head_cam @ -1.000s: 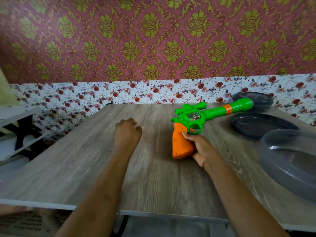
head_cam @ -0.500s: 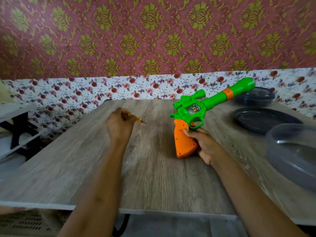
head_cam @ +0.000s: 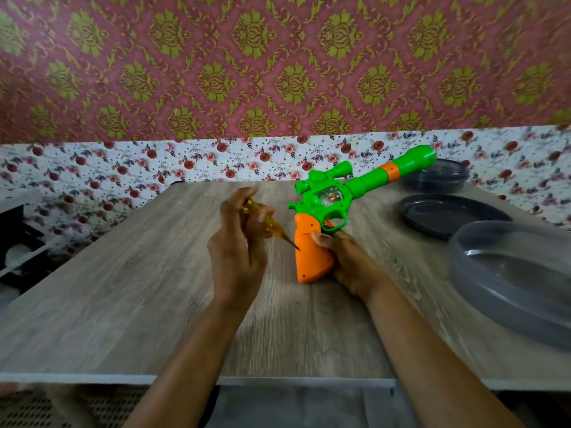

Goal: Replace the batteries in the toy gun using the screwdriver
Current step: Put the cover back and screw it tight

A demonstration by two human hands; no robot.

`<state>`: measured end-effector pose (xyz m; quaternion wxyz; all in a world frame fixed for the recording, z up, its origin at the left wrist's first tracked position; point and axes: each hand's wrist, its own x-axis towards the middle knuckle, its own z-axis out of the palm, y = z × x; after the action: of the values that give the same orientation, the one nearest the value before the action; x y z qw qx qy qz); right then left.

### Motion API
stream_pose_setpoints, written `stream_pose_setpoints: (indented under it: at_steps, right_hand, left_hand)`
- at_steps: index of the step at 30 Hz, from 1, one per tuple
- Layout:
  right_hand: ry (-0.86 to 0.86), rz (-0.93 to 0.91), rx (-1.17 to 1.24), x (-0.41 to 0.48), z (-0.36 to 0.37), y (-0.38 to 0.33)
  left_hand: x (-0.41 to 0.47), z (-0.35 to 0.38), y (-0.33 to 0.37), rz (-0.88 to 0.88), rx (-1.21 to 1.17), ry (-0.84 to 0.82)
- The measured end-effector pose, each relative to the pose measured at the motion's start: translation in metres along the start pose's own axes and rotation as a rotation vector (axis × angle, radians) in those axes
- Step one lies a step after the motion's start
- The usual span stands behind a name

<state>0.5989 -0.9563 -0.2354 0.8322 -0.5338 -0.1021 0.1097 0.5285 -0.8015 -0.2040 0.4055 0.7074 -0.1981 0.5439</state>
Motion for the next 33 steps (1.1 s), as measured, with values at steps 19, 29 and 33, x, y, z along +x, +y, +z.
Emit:
stream_pose_setpoints:
  at_steps: [19,29,33]
  right_hand:
    - [-0.023,0.005,0.002,-0.0012,-0.0006,-0.0014]
    - [-0.017,-0.004,0.002,-0.0009,0.0003,-0.0011]
    - [-0.006,-0.001,-0.009,-0.0016,0.0008,-0.001]
  left_hand:
    - [-0.003,0.0027,-0.0022,0.063,0.039,-0.09]
    - [-0.0029,0.0033,-0.0028,0.089,0.038,-0.093]
    - [-0.0033,0.0037,-0.0032,0.089,0.049,-0.1]
